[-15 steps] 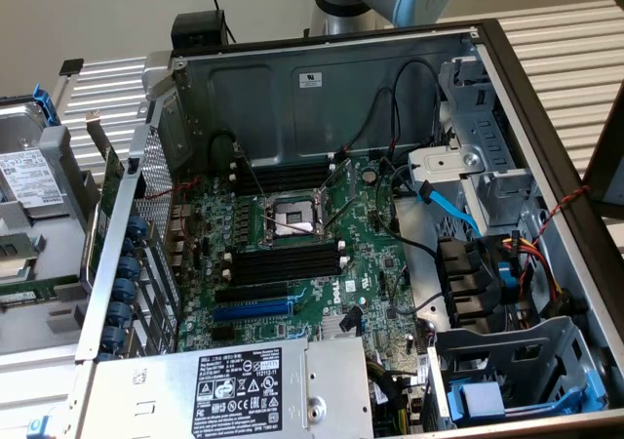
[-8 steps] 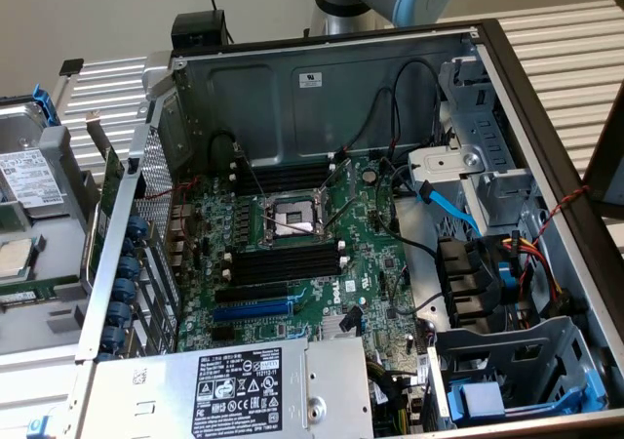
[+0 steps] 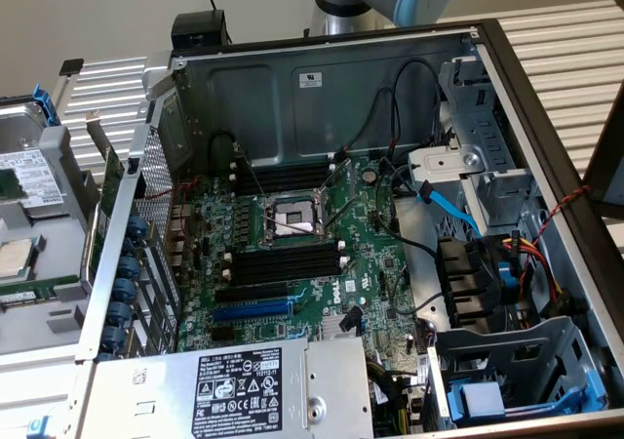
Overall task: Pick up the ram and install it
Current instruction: 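Pick up the ram and move it above insertion slot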
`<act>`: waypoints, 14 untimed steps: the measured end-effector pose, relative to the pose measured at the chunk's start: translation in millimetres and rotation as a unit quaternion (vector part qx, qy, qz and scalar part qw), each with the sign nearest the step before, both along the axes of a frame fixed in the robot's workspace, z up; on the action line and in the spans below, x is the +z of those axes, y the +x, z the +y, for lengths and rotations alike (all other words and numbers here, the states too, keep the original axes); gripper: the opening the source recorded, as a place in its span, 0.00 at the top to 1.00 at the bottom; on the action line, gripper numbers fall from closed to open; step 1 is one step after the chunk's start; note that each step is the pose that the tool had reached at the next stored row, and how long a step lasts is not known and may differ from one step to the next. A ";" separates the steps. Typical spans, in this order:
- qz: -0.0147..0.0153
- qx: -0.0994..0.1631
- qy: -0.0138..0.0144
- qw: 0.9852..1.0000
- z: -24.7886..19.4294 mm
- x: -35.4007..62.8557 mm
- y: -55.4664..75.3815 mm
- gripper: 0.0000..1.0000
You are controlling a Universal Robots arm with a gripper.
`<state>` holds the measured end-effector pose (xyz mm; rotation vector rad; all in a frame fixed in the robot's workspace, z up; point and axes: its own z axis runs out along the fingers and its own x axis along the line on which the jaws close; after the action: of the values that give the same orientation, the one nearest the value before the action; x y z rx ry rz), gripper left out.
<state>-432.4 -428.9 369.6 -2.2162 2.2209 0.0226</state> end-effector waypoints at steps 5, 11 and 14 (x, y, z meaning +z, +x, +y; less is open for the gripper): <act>0.000 0.000 0.000 1.000 0.0 18.2 17.4 0.88; 0.000 0.000 0.000 1.000 0.0 37.9 40.6 0.88; 0.000 0.000 0.000 1.000 0.0 46.8 51.9 0.88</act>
<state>-380.5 -429.0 416.3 -2.2165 2.2211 0.0238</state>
